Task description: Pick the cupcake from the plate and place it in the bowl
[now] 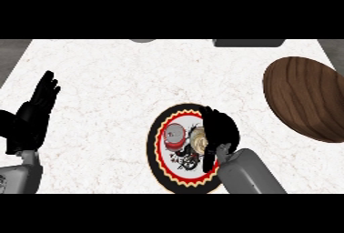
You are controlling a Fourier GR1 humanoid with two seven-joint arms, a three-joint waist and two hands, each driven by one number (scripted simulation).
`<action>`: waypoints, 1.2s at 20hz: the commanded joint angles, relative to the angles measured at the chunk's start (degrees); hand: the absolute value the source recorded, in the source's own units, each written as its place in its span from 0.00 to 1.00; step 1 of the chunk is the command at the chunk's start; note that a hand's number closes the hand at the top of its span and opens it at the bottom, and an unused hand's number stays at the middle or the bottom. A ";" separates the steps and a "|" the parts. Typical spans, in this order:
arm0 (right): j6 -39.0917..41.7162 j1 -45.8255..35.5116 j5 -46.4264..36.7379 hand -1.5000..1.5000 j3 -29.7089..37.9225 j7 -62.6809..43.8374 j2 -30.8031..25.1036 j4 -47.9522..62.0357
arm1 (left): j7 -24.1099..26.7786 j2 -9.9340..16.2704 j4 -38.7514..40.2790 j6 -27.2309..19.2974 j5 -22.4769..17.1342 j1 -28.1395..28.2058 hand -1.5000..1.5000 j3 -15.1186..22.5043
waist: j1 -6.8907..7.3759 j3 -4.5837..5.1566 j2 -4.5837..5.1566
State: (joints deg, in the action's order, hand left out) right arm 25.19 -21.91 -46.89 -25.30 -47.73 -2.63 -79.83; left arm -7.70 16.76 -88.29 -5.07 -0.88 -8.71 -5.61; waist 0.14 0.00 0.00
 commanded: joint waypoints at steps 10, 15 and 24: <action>-5.71 -3.59 -1.71 1.00 2.77 12.52 2.33 13.16 | -0.11 2.23 0.97 4.52 -1.60 -1.60 0.50 -5.30 | 0.08 0.00 0.04; -9.91 -3.69 -4.68 1.00 2.77 12.02 2.59 13.26 | -4.92 -0.62 -5.27 2.37 1.48 0.10 0.50 -1.97 | 0.06 -0.01 -0.04; -10.93 -4.23 -6.91 1.00 7.24 21.67 -6.57 9.85 | -0.86 -2.39 -0.55 2.89 1.79 -0.17 0.50 -2.77 | -0.13 0.00 -0.04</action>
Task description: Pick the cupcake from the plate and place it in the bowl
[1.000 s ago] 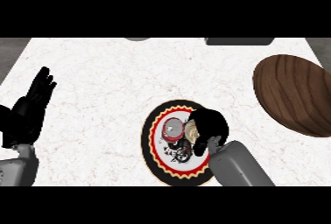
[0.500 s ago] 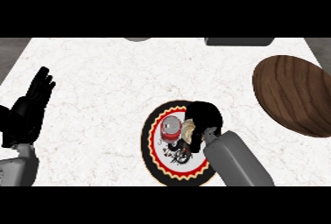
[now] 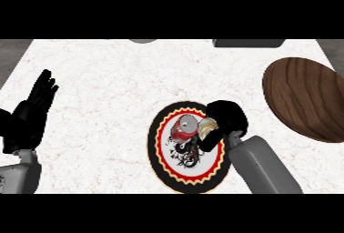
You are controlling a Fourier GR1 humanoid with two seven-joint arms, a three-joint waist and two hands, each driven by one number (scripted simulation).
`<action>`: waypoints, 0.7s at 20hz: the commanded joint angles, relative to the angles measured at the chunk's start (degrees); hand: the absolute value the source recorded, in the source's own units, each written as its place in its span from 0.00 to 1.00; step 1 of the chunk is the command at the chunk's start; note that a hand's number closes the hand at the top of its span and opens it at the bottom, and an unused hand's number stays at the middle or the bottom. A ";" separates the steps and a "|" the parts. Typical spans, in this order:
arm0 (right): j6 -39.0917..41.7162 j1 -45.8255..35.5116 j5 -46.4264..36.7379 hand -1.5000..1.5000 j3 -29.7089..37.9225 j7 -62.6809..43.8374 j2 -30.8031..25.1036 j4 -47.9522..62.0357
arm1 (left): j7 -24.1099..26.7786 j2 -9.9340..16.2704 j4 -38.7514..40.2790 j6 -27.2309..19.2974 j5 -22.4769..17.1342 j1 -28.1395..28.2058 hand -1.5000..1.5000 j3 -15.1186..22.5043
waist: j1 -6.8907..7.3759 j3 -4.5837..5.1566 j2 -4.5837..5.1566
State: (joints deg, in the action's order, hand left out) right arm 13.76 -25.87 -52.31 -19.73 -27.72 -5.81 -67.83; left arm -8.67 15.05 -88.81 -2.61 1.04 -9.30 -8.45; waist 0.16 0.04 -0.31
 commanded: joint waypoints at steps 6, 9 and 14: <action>1.90 2.22 -4.99 1.00 0.94 -3.82 -6.72 -19.39 | 1.83 -1.71 0.59 -0.98 1.20 1.48 0.50 0.06 | -0.94 0.00 0.03; -0.90 0.84 -7.12 1.00 3.51 -7.02 -8.32 -27.45 | -0.20 -1.44 -2.78 -0.22 0.90 3.75 0.50 0.68 | -1.24 0.00 -0.44; -0.14 -3.81 -6.29 1.00 11.20 -11.61 -9.88 -38.43 | 1.33 -0.44 -0.59 0.41 0.47 3.18 0.50 -0.80 | -1.23 0.00 -0.13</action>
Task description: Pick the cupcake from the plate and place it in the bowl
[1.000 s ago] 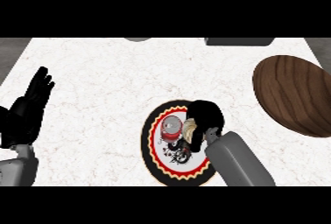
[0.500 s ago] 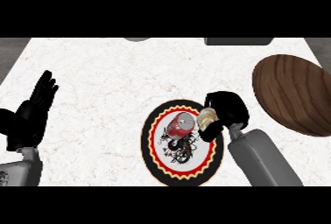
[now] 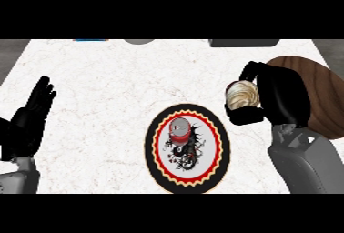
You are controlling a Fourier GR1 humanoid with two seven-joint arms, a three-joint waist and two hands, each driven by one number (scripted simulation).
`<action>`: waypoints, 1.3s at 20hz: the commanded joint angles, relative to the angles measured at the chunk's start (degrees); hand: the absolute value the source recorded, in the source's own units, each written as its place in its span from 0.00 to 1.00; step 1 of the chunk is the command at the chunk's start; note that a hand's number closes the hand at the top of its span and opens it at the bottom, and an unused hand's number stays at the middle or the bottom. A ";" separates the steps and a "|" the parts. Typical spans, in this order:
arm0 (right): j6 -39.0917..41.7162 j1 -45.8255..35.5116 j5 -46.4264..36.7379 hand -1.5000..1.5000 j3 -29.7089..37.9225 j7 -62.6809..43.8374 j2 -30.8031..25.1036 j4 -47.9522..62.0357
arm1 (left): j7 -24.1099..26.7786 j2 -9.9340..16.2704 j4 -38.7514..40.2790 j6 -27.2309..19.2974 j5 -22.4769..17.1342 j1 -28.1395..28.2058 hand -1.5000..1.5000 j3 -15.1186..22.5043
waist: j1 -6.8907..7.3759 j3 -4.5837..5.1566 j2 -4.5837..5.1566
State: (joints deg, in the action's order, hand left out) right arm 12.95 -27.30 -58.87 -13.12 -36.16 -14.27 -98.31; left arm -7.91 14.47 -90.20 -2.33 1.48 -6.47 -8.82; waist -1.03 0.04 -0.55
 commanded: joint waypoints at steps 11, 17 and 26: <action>3.58 -1.66 11.15 1.00 22.19 2.52 -6.05 -7.28 | -0.62 0.99 1.01 1.24 -0.26 -2.89 0.50 -1.76 | 1.08 -0.05 0.55; -0.85 -3.34 14.84 1.00 27.18 10.53 -7.73 4.75 | -2.86 -0.41 1.18 0.61 0.71 -4.83 0.50 -0.48 | 1.11 -0.04 0.61; -15.88 -9.93 14.15 1.00 31.69 32.81 -12.57 37.82 | 1.68 -1.61 5.52 0.17 2.23 -5.42 0.50 -0.20 | 1.65 -0.06 0.89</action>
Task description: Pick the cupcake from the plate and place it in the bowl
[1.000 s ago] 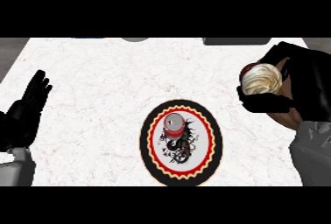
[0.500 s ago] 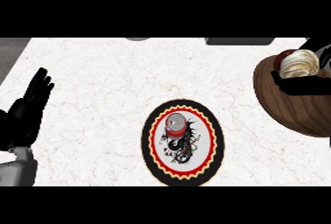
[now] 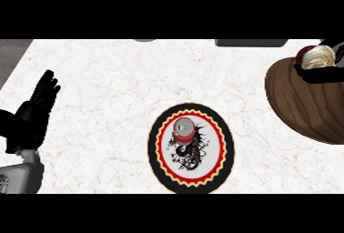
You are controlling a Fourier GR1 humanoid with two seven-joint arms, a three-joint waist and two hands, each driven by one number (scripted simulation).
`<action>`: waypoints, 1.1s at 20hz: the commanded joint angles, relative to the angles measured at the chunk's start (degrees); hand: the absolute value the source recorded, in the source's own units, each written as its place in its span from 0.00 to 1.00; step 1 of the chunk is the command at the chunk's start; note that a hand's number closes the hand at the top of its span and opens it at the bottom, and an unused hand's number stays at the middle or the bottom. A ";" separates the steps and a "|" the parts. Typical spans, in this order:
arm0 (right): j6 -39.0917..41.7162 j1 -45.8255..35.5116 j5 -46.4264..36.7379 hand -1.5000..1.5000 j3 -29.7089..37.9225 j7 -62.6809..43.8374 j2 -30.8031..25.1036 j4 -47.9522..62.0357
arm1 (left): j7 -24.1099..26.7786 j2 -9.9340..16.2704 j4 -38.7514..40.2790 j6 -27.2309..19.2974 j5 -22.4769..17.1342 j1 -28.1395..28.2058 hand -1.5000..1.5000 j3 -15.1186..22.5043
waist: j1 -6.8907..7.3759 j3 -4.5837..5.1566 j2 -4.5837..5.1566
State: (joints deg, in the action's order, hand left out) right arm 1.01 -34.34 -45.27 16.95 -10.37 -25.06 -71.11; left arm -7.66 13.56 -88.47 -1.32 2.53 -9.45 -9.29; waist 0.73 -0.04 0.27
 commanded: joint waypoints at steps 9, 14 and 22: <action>-0.26 -6.47 -2.42 0.00 2.99 6.12 -6.89 33.82 | 0.62 -2.51 0.05 -1.26 2.16 0.08 0.50 2.40 | 0.83 -0.04 0.34; 2.02 -6.85 1.38 0.00 5.55 20.27 -10.55 42.57 | -0.16 -0.58 0.13 0.48 0.78 -0.88 0.50 0.80 | 0.60 -0.08 0.28; 4.20 -11.67 21.60 0.00 24.51 25.14 -10.57 42.76 | -1.34 -0.80 -1.53 -0.26 0.70 -0.41 0.50 0.47 | 0.09 -0.28 0.08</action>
State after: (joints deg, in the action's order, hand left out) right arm 3.78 -44.67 -31.94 33.50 11.39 -34.24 -29.67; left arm -8.41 13.15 -88.78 -1.11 2.87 -10.18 -9.24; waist 0.96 -0.21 0.41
